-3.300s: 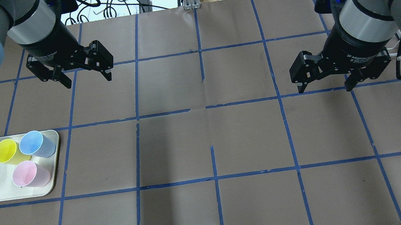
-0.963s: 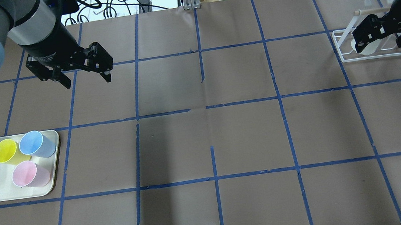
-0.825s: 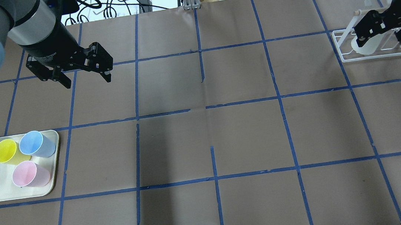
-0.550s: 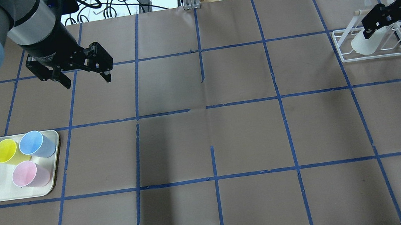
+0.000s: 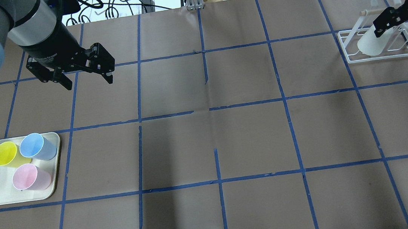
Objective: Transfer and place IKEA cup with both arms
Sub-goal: 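Move the right gripper over the white cup in the wire rack, then lower the right gripper and close it on the white cup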
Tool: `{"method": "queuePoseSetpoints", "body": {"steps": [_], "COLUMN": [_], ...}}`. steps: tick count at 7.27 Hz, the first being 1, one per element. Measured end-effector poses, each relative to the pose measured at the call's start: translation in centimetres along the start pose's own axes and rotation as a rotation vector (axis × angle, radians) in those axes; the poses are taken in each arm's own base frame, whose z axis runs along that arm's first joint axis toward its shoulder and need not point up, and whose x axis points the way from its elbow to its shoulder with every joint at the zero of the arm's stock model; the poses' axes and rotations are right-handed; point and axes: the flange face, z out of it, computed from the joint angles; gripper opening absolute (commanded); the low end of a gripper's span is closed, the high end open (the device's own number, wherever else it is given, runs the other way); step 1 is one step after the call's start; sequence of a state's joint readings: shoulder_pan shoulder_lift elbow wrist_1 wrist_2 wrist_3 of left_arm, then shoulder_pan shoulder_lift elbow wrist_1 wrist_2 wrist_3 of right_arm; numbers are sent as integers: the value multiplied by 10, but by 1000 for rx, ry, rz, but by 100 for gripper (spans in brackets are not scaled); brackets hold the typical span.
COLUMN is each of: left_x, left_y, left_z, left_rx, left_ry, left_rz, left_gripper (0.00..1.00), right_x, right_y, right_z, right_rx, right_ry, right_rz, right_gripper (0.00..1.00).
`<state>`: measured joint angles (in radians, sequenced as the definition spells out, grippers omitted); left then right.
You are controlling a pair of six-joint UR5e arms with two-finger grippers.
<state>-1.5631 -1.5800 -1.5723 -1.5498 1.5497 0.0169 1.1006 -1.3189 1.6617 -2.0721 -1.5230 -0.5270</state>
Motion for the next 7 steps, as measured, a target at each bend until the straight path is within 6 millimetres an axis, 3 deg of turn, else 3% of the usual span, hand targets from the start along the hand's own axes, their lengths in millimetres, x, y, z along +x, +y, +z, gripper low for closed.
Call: {"method": "queuePoseSetpoints", "body": {"steps": [3,7], "left_x": [0,0], "left_y": [0,0], "left_z": [0,0], "left_rx": [0,-1], "left_ry": [0,0], "left_rz": [1,1], "left_gripper": [100,100], "right_x": [7,11], "right_y": [-11,-20], "right_z": [30,47], "right_rx": [19,50], "right_ry": [-2,-7], "right_rz": [-2,-3], "right_gripper": [100,100]}}
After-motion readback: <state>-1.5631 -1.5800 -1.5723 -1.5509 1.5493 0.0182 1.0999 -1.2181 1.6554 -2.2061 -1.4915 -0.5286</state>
